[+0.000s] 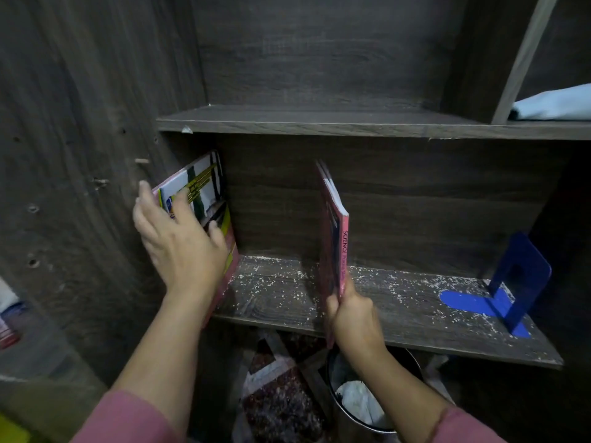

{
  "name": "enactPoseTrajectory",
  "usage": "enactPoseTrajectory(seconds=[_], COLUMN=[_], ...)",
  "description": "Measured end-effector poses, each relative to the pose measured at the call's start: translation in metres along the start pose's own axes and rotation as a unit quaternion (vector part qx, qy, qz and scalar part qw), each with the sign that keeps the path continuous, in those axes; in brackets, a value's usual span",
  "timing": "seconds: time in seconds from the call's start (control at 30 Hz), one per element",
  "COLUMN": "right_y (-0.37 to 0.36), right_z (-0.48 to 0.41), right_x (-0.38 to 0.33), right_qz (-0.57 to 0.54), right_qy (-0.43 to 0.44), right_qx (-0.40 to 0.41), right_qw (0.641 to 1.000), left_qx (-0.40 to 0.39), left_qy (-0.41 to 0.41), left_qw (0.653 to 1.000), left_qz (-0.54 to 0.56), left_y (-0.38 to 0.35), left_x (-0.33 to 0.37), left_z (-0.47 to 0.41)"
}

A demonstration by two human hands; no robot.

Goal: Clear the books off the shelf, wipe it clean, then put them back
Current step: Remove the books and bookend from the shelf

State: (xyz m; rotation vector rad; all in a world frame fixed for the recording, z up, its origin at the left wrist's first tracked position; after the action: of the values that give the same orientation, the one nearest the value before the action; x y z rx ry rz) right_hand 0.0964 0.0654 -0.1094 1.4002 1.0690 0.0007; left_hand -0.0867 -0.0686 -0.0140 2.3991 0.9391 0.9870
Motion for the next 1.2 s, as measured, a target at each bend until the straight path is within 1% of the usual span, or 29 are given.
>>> enactPoseTrajectory(seconds=[0.1,0.17,0.23,0.3,0.37,0.4,0.43,0.47,0.5,0.53,0.57,0.6,0.67,0.73,0.77,0.83,0.9,1.0,1.07,1.13,1.2], right_y=[0.001,-0.001,-0.002,-0.004,-0.005,-0.006,-0.006,-0.006,-0.006,-0.006,-0.007,-0.006,-0.004,0.001,0.005,0.009,0.012,0.013,0.016,0.018,0.020], right_z=[0.001,0.001,0.000,0.000,-0.001,-0.002,-0.002,-0.002,-0.001,0.000,0.001,0.002,0.003,0.005,0.006,0.009,0.012,0.014,0.010,0.005,0.005], right_x=[-0.004,-0.005,-0.005,-0.004,-0.004,-0.004,-0.003,-0.003,-0.003,-0.003,-0.004,-0.005,-0.008,-0.013,-0.015,-0.017,-0.017,-0.006,0.006,0.017,0.024], right_qz=[0.018,0.023,0.021,0.015,0.010,0.009,0.006,0.004,0.001,-0.003,-0.008,-0.011,-0.017,-0.021,-0.022,-0.015,0.017,0.043,0.050,0.046,0.013], right_qy=[0.001,0.001,0.001,0.007,0.012,0.011,0.012,0.013,0.014,0.016,0.020,0.025,0.033,0.046,0.054,0.066,0.072,0.061,0.053,0.066,0.090], right_qx=[-0.001,-0.005,-0.007,-0.008,-0.009,-0.008,-0.006,-0.004,0.000,0.006,0.014,0.022,0.035,0.046,0.049,0.048,0.037,0.020,-0.005,-0.053,-0.133], right_qw=[1.000,1.000,1.000,1.000,1.000,1.000,1.000,1.000,1.000,1.000,1.000,0.999,0.999,0.998,0.997,0.997,0.997,0.997,0.997,0.995,0.987], left_qx=[-0.018,-0.007,0.005,0.021,0.051,0.039,0.005,-0.033,-0.055,-0.053,-0.041,-0.021,0.014,0.022,0.024,0.020,0.004,-0.036,-0.048,-0.054,-0.061], left_qy=[-0.013,-0.027,-0.037,-0.026,-0.023,-0.015,-0.002,0.007,-0.007,-0.034,-0.053,-0.054,-0.009,0.048,0.055,0.032,0.001,-0.005,-0.013,-0.020,-0.018], left_qw=[0.999,1.000,0.995,0.980,0.969,0.970,0.978,0.988,0.992,0.993,0.990,0.986,0.975,0.956,0.948,0.940,0.931,0.919,0.921,0.925,0.916], left_qz=[-0.033,-0.012,0.091,0.194,0.240,0.238,0.207,0.152,0.110,0.104,0.126,0.157,0.223,0.288,0.311,0.339,0.364,0.393,0.386,0.375,0.395], left_y=[-0.001,0.002,0.007,0.011,0.007,0.002,-0.007,-0.016,-0.023,-0.027,-0.030,-0.031,-0.027,-0.021,-0.019,-0.016,-0.018,-0.029,-0.035,-0.040,-0.040], left_x=[-0.005,-0.003,0.001,0.005,0.004,0.003,0.001,0.001,0.003,0.005,0.009,0.012,0.018,0.028,0.036,0.057,0.078,0.093,0.098,0.100,0.102], left_z=[-0.010,-0.014,-0.014,-0.012,-0.010,-0.008,-0.007,-0.004,-0.001,0.003,0.006,0.008,0.008,0.014,0.020,0.037,0.054,0.069,0.076,0.081,0.085])
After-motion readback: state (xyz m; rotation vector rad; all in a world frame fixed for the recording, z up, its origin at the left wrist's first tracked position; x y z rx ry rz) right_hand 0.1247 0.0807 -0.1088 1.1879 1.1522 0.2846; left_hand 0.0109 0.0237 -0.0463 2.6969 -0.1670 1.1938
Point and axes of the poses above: each hand's wrist, its own z-axis away from the middle knuckle, its own y-axis out of the back of the hand, x = y × z, the point moved 2 cm from there along -z, towards the middle knuckle, and after that the axes turned 6 degrees about y, right-handed, at the moved point
